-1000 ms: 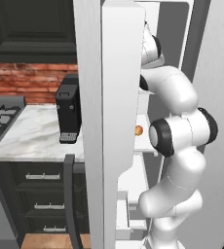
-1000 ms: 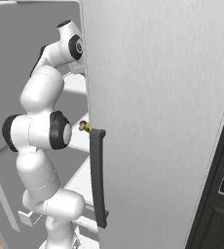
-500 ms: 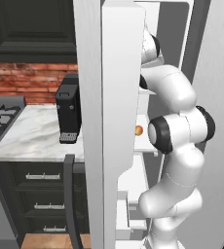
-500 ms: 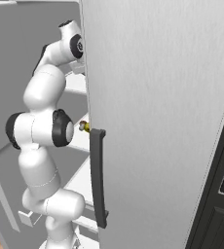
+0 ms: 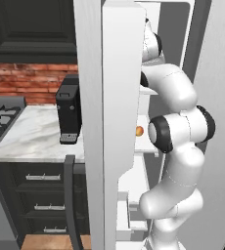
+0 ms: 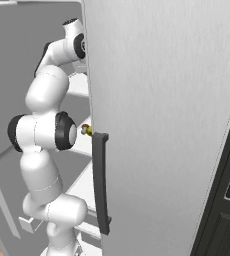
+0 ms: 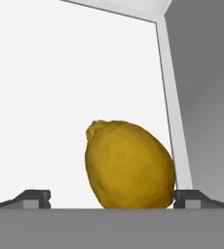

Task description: Take the pear and lemon from the highest rack and move them to the second highest rack where the mushroom and mango are located, to maximize freezer space. Close the freezer door after rearranging.

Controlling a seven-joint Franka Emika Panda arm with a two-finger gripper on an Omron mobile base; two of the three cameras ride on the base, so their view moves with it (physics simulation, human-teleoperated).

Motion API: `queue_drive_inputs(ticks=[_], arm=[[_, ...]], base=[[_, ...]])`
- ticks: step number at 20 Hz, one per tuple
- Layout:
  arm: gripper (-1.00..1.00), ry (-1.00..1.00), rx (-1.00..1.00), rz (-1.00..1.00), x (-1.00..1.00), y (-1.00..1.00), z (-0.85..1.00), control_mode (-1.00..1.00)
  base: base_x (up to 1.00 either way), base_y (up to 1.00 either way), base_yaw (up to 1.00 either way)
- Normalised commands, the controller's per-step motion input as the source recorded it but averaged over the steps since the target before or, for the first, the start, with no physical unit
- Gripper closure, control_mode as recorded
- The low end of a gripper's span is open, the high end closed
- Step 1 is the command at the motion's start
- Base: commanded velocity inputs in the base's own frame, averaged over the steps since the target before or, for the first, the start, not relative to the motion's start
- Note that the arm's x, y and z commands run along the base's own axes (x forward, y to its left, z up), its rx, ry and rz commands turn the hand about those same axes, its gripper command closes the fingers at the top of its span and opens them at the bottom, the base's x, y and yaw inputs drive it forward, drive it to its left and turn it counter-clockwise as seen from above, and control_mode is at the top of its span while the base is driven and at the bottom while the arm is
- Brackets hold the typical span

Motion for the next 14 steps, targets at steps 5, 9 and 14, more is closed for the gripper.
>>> queue_drive_inputs(ticks=[5, 9, 14], arm=[[-1.00, -0.04, 0.00, -0.11, 0.01, -0.36, -0.51, -1.00], [-1.00, 0.00, 0.00, -0.19, 0.04, -0.35, -0.49, -1.00], [-1.00, -0.03, 0.00, -0.19, 0.16, -0.42, -0.45, -1.00]], base=[[0.00, 0.00, 0.00], [0.00, 0.00, 0.00], [0.00, 0.00, 0.00]])
